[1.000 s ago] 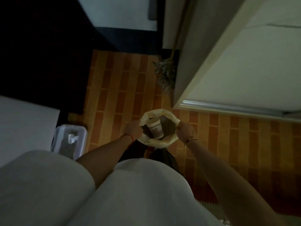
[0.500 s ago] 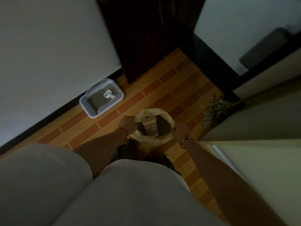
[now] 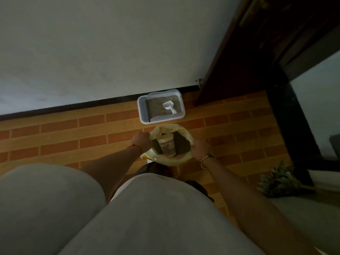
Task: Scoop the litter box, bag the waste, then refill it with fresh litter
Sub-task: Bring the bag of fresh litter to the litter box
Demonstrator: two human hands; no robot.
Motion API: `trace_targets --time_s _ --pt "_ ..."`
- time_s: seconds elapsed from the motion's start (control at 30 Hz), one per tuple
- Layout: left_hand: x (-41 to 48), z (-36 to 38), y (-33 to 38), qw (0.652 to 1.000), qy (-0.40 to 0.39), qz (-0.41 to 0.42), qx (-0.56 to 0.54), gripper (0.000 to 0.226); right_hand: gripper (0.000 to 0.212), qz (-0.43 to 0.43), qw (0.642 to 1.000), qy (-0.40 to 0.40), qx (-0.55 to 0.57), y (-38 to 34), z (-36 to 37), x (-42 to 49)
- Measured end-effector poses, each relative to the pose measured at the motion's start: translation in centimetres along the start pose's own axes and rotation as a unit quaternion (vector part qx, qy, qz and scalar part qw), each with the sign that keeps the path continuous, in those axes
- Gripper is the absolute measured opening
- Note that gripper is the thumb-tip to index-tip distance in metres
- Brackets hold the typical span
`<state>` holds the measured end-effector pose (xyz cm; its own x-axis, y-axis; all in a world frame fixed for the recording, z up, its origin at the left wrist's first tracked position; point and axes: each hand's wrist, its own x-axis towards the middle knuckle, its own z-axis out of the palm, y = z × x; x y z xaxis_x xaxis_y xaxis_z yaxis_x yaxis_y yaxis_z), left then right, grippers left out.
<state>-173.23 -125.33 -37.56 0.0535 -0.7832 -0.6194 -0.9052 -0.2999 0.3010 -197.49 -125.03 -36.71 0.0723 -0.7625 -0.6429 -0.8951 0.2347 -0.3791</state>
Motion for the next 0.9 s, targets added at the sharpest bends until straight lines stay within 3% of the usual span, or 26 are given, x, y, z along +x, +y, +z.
trace_targets --time_s 0.2,0.4,0.73,0.9 --pt "1.1 -3.7 -8.6 0.992 0.018 -0.093 -0.079 0.024 0.026 -0.076 0.996 -0.019 -0.052 -9.9 1.9 5.1" --pt "1.6 -4.8 -14.8 0.961 0.061 -0.187 -0.197 0.025 0.022 -0.112 0.983 -0.057 -0.133 -16.1 5.9 12.4" --pt "7.2 -1.3 -22.4 0.909 0.101 -0.296 -0.276 0.020 0.016 -0.218 0.942 -0.126 -0.222 -25.3 9.7 21.9" --pt "12.4 3.0 -25.4 0.873 0.149 -0.328 -0.330 0.029 0.018 -0.249 0.917 -0.145 -0.275 -27.3 13.6 28.7"
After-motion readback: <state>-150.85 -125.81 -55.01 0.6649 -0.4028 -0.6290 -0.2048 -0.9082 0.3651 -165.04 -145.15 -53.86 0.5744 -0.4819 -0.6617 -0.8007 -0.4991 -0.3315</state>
